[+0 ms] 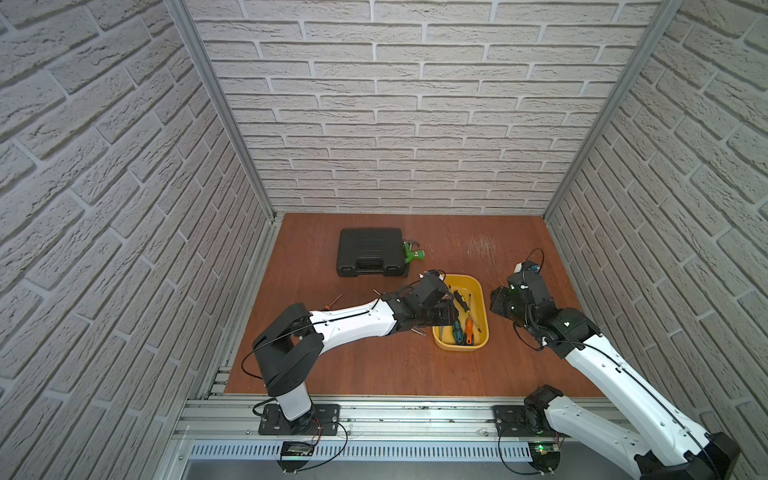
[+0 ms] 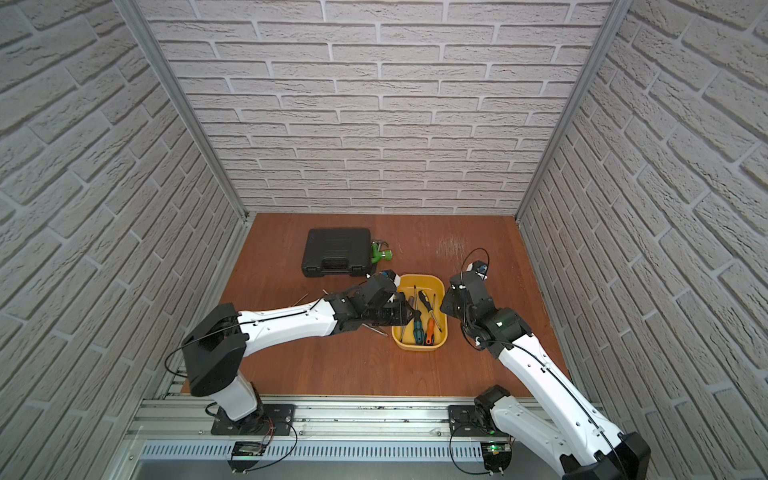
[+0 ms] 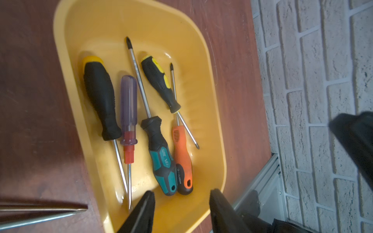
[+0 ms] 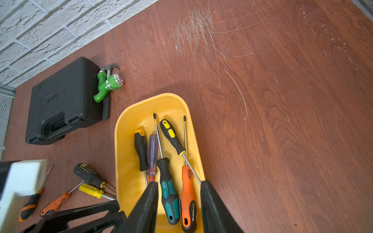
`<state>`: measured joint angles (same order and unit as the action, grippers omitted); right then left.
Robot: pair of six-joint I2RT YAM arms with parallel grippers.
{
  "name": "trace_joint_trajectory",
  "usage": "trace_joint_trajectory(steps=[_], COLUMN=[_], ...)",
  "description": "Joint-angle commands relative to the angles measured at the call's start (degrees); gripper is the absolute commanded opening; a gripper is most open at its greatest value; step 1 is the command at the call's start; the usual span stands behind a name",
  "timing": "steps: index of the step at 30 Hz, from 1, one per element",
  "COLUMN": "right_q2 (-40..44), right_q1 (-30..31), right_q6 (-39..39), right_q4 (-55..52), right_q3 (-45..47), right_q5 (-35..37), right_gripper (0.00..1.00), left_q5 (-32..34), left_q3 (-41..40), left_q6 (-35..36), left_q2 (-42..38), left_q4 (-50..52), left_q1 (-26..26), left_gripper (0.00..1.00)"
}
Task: Put the screwdriver on the desktop into the storage box
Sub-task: Place the screwdriver in the storage box, then adjust the screwdriver at the center of the board.
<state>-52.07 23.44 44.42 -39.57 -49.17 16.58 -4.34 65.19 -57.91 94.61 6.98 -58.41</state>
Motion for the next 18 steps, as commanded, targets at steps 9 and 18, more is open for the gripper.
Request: trace_joint_trajectory(steps=[9,18], right_q2=[-3.0,-19.7], right_q1=[0.1,12.0], right_q6=[-3.2,-7.1], right_q4=[10.1,11.7], right_q3=[-0.6,-11.3], right_q5=[-13.7,-17.5], right_gripper=[0.4,0.38], left_q5=[18.2,21.7], left_q3=[-11.4,-17.2], left_q6=[11.0,5.7], left_q2=[-29.9,-40.1], left_q4=[7.3,24.7], left_q1=[9.3,18.7], left_gripper=[0.51,0.5])
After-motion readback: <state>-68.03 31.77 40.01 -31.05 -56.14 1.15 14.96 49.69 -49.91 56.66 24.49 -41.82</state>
